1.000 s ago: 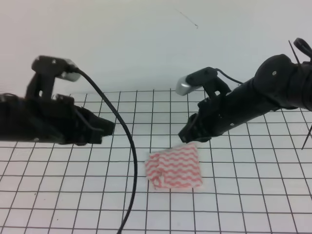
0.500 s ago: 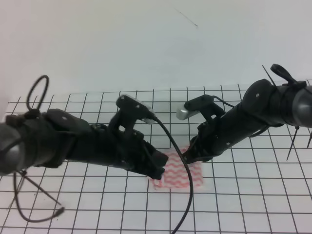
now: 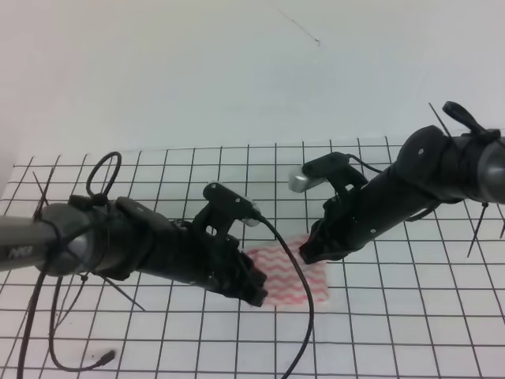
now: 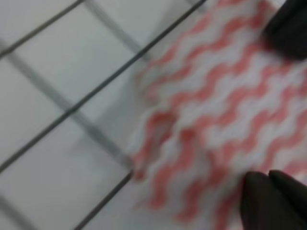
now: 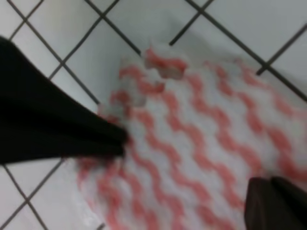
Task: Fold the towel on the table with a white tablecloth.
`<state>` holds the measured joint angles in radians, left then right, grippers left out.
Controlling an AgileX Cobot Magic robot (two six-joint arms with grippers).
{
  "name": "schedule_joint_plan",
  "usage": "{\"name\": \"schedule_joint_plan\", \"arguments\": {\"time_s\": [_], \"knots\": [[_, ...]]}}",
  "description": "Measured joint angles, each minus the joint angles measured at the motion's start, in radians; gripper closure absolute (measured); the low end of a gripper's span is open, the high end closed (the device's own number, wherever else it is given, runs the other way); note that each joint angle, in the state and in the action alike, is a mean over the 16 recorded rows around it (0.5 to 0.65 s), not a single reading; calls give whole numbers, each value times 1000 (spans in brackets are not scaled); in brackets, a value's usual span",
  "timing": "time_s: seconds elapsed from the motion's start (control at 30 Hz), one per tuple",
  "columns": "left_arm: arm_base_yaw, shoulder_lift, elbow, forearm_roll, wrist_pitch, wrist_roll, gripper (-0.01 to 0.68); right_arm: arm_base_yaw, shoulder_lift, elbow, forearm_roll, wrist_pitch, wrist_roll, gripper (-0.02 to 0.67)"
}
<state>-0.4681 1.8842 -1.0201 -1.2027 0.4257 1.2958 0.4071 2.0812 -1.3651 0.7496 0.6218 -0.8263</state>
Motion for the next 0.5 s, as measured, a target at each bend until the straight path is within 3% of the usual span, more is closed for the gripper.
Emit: {"name": "schedule_joint_plan", "arguments": {"time_s": [0.3,0.5], "knots": [[77,-40,-6,177,-5,-186,673,-38,-8,0,67,56,-64,649],[108,-79,-6,174,6,-194,673,-38,-16,0,161,114,-155,649]]}}
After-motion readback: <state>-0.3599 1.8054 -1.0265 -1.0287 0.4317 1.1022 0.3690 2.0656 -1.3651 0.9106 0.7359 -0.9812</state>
